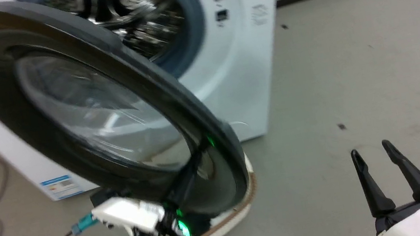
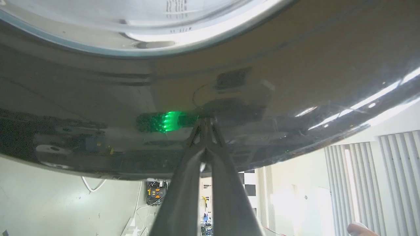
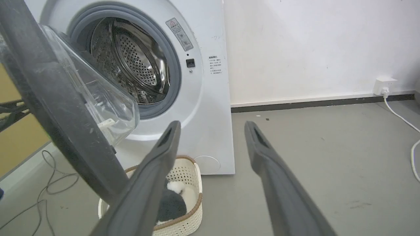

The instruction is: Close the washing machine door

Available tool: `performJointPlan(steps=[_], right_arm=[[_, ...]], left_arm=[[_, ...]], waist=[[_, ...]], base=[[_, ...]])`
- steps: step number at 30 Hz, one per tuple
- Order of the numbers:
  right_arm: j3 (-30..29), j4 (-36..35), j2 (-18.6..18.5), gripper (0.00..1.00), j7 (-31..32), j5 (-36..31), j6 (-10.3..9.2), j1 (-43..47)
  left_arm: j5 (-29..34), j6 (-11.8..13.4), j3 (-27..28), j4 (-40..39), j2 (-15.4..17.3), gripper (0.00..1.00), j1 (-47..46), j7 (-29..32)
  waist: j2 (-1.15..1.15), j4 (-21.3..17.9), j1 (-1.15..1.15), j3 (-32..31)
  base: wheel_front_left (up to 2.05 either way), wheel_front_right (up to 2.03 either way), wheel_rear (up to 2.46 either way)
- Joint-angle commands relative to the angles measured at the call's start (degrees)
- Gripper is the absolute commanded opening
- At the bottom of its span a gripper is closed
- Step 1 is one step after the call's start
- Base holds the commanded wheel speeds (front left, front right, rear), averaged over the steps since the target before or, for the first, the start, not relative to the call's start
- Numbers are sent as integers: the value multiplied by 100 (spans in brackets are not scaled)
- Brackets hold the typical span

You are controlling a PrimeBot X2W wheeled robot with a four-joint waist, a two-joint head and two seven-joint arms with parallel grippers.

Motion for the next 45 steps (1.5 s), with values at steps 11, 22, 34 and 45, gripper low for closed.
performJointPlan(steps=[11,22,34,45], right_arm=[[118,205,85,100,-229,54,5,-316],[58,305,120,100,-309,7,5,-271],[19,264,49,100,-165,-32,5,-3],[13,139,19,100,-92,31,5,195]], left_arm=[[-291,-262,-375,1188,-2,0,-1710,-1479],[15,-295,-757,1306,47,0,-1615,-1463],[2470,-296,-2201,320,1447,0,-111,-1844],[4892,636,-1846,-81,2247,0,309,-3456]], waist=[[0,-1047,0,662],[0,-656,0,411],[0,276,0,-344],[0,931,0,-655]], base=[[0,0,0],[0,0,0],[0,0,0],[0,0,0]])
